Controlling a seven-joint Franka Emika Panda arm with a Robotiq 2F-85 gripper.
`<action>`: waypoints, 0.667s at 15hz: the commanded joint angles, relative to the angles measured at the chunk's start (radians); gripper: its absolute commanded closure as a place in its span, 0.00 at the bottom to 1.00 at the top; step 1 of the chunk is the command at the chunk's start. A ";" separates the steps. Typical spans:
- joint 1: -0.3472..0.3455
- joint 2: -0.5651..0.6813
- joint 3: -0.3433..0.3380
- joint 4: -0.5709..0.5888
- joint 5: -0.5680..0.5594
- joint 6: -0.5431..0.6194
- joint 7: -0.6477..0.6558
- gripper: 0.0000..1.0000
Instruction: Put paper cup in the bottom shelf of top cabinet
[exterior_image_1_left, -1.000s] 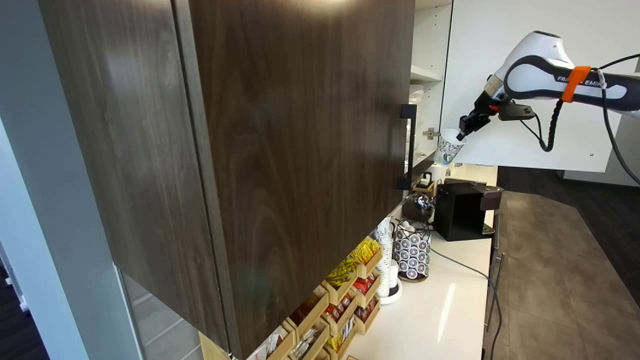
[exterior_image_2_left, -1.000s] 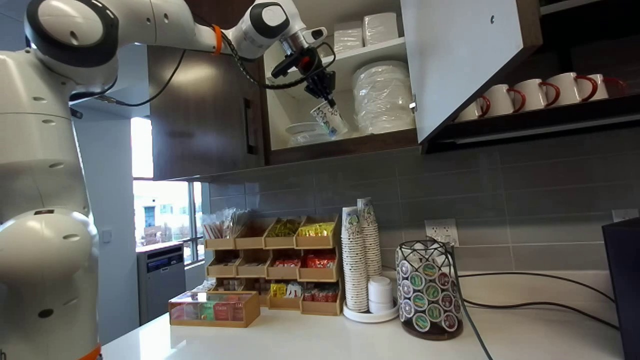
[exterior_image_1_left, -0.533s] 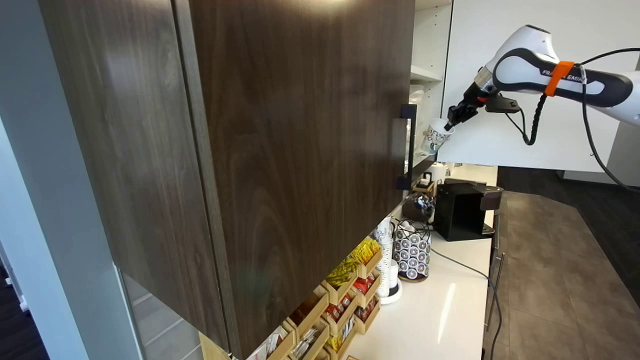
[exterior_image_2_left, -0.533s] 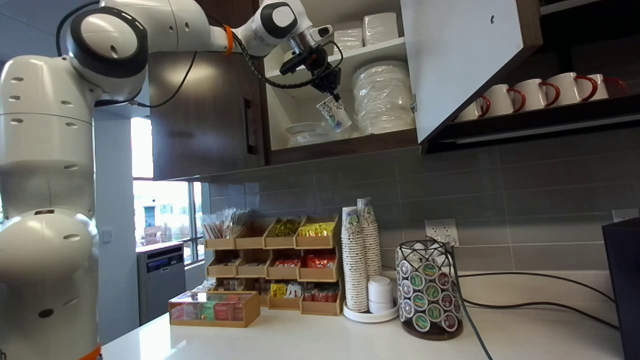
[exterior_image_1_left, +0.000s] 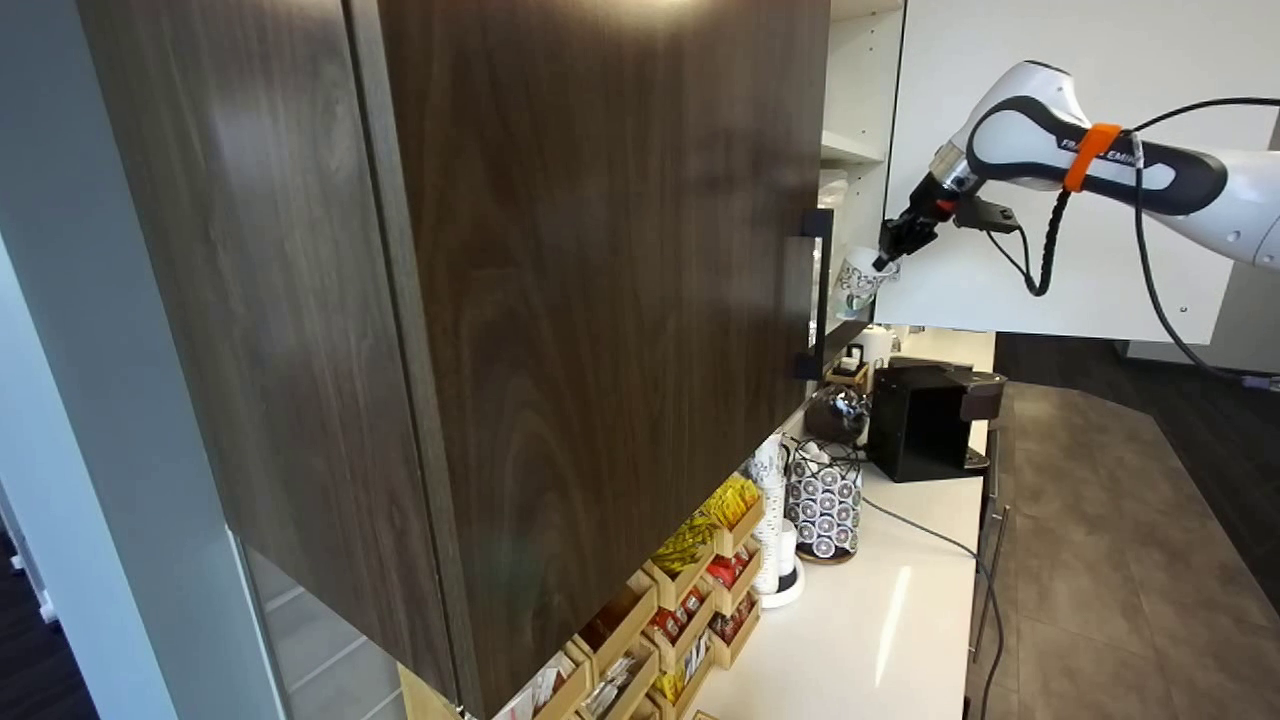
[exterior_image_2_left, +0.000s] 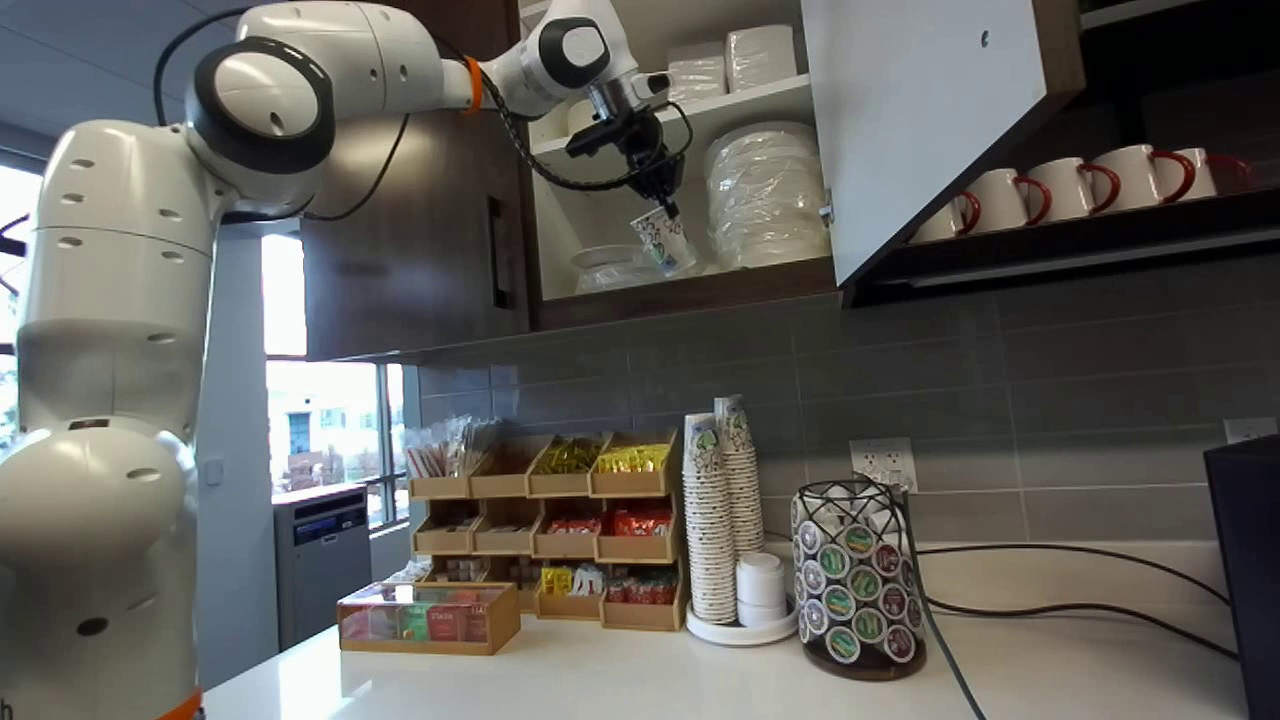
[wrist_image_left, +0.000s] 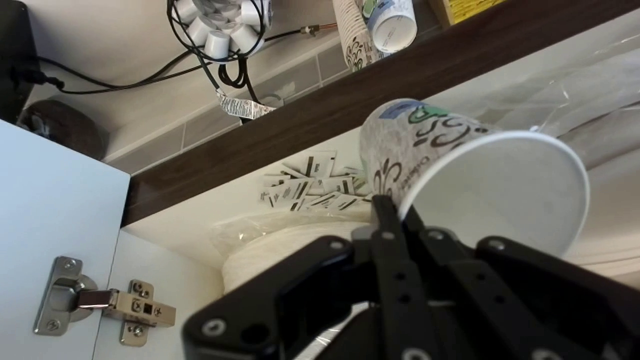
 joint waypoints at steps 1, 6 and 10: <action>-0.007 0.059 -0.003 0.085 0.024 -0.048 0.008 0.99; -0.010 0.098 -0.002 0.133 0.030 -0.055 0.013 0.99; -0.013 0.120 -0.001 0.166 0.039 -0.076 0.015 0.99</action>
